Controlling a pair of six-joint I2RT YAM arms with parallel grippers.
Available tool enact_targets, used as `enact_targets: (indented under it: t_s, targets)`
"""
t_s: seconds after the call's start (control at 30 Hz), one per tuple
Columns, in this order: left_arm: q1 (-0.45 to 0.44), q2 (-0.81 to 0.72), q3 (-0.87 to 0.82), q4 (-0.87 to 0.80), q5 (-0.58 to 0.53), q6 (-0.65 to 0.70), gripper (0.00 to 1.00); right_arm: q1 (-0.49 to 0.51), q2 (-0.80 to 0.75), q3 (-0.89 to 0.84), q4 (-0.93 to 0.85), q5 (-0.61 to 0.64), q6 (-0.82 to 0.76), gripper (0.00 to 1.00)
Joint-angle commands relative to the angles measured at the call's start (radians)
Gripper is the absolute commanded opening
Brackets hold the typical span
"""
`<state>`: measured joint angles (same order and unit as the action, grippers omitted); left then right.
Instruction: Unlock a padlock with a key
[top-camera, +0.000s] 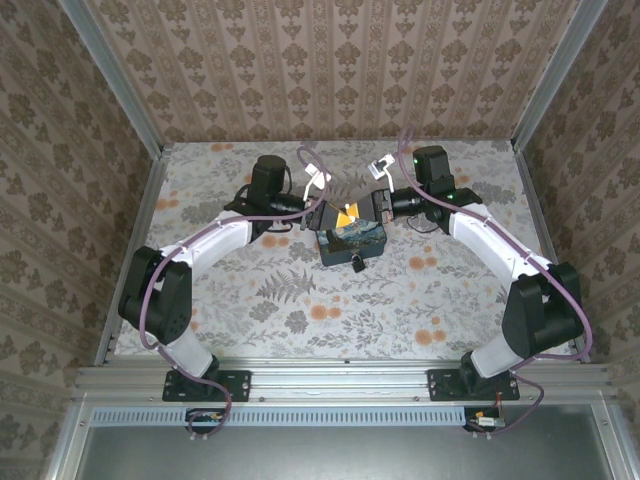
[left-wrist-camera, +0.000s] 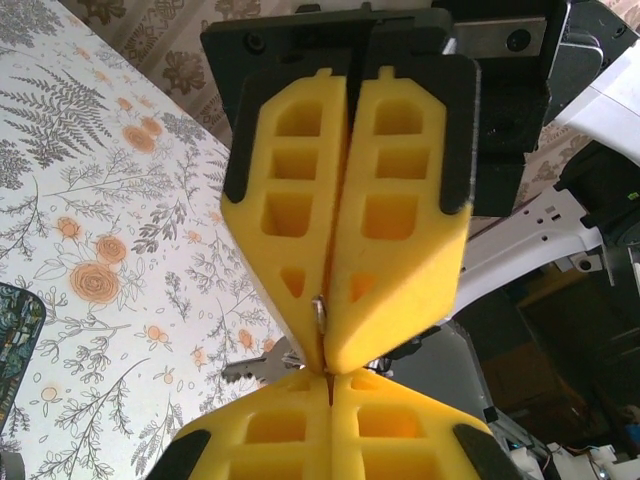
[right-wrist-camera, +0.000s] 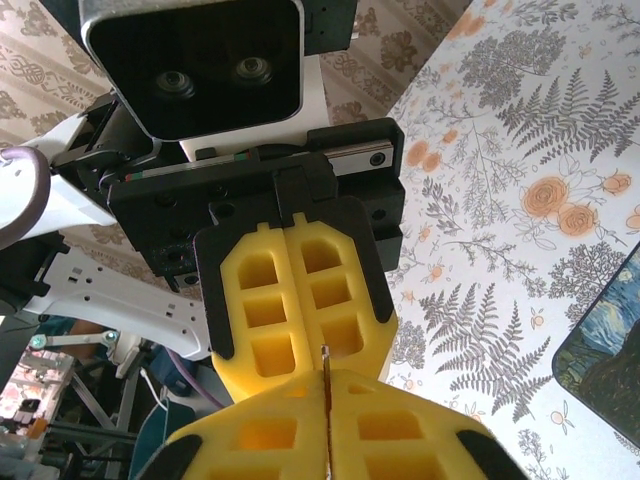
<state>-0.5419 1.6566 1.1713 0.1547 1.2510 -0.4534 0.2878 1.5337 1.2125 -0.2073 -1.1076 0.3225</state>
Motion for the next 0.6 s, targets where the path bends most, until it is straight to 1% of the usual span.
enact_targets:
  t_s: [0.0,0.1,0.17,0.23,0.37,0.43,0.5,0.57]
  targets:
    - [-0.007,0.006,-0.015,0.078,-0.019,-0.017,0.00,-0.002,-0.009,-0.010,0.010,0.014,0.029,0.30]
    - [0.001,-0.004,-0.048,0.140,-0.061,-0.054,0.00,-0.040,-0.039,-0.055,0.108,0.039,0.124,0.43]
    - [0.011,-0.006,-0.074,0.227,-0.088,-0.112,0.00,-0.058,-0.066,-0.091,0.193,0.058,0.192,0.45]
    - [0.016,-0.003,-0.101,0.347,-0.112,-0.190,0.00,-0.059,-0.086,-0.120,0.272,0.081,0.250,0.45]
    - [0.022,0.019,-0.137,0.579,-0.150,-0.342,0.00,-0.055,-0.118,-0.230,0.530,0.147,0.446,0.38]
    - [0.023,0.041,-0.146,0.696,-0.153,-0.421,0.00,-0.048,-0.117,-0.271,0.634,0.169,0.511,0.36]
    - [0.023,0.067,-0.148,0.793,-0.149,-0.491,0.00,-0.033,-0.111,-0.280,0.662,0.201,0.531,0.34]
    - [0.023,0.080,-0.150,0.836,-0.147,-0.521,0.00,-0.016,-0.101,-0.278,0.670,0.227,0.537,0.32]
